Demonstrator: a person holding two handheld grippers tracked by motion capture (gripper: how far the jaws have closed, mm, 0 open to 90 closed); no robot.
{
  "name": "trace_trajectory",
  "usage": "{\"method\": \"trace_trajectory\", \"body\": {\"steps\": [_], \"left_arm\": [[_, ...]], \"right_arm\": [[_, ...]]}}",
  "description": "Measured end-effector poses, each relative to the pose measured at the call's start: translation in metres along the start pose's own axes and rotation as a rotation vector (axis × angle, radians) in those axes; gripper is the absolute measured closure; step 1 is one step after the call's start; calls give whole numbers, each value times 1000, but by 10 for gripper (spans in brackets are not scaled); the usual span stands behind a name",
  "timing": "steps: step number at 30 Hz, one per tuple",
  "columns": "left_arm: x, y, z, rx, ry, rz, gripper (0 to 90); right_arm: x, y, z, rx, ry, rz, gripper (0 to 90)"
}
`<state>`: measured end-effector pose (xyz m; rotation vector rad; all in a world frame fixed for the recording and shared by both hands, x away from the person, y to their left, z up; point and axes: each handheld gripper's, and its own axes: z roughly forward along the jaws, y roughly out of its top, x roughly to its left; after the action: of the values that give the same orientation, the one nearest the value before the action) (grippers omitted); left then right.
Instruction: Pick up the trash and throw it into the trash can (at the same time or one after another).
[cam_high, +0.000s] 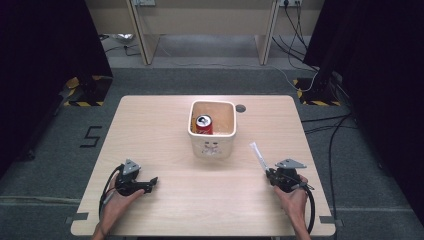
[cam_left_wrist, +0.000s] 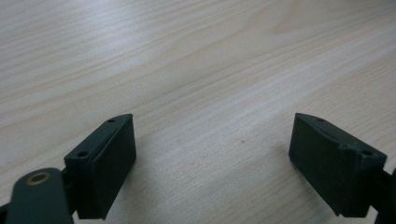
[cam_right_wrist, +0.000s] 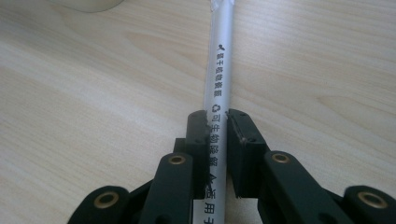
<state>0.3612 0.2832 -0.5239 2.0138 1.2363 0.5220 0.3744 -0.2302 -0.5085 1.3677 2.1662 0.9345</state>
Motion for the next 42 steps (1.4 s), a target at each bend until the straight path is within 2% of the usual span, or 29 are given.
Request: {"method": "trace_trajectory", "body": {"steps": [6, 12, 17, 26, 35, 42], "left_arm": [[0, 0, 0, -3, 0, 0, 140], [0, 0, 0, 0, 0, 1, 140], [0, 0, 0, -1, 0, 1, 140], [0, 0, 1, -3, 1, 0, 140], [0, 0, 1, -1, 0, 0, 140], [0, 0, 1, -1, 0, 0, 140]], "right_arm": [[-5, 2, -3, -16, 3, 1, 801], [-10, 16, -15, -71, 4, 5, 806], [-12, 25, -21, -111, 26, 19, 806], [-13, 43, -29, -155, 31, 9, 806], [-9, 74, -41, -227, 58, -5, 805], [-6, 96, -45, -246, 62, -30, 804]]}}
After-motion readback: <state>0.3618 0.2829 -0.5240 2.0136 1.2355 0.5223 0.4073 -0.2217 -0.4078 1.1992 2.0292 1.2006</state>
